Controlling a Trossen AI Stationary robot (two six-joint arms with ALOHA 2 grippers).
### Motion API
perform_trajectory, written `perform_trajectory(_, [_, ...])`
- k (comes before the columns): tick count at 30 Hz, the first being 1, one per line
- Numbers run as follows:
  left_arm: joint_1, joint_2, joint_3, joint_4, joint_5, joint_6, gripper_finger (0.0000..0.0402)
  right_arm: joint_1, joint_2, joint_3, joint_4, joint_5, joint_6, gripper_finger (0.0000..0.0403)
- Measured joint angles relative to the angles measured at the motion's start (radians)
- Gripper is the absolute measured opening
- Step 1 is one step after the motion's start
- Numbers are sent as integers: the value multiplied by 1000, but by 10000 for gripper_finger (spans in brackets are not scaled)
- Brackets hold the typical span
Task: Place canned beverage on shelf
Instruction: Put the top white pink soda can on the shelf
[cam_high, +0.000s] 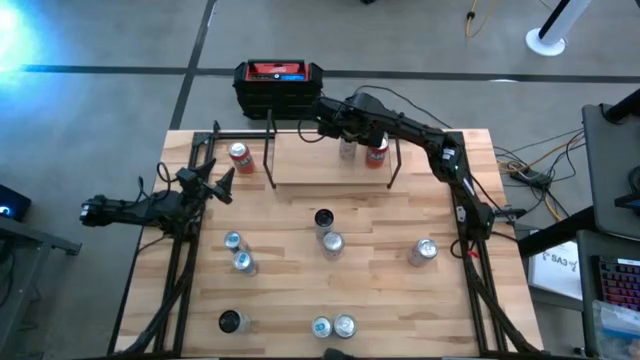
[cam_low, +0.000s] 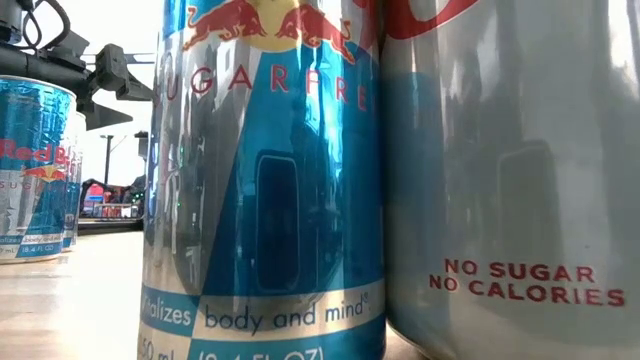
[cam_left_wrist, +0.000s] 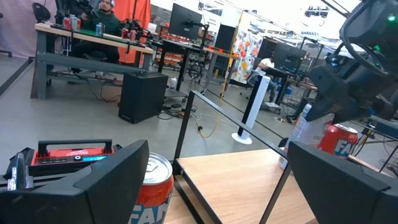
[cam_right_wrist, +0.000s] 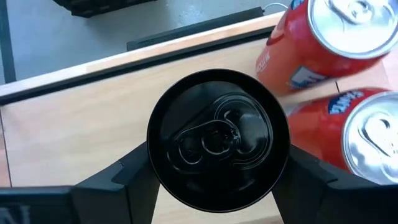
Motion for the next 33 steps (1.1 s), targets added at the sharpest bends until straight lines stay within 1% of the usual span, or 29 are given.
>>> perform_trajectory(11, [0, 0, 0, 0, 0, 0, 368, -21, 0, 0, 20, 54, -34, 233])
perform_trajectory(33, [0, 0, 0, 0, 0, 0, 368, -48, 8, 0, 25, 61, -51, 233])
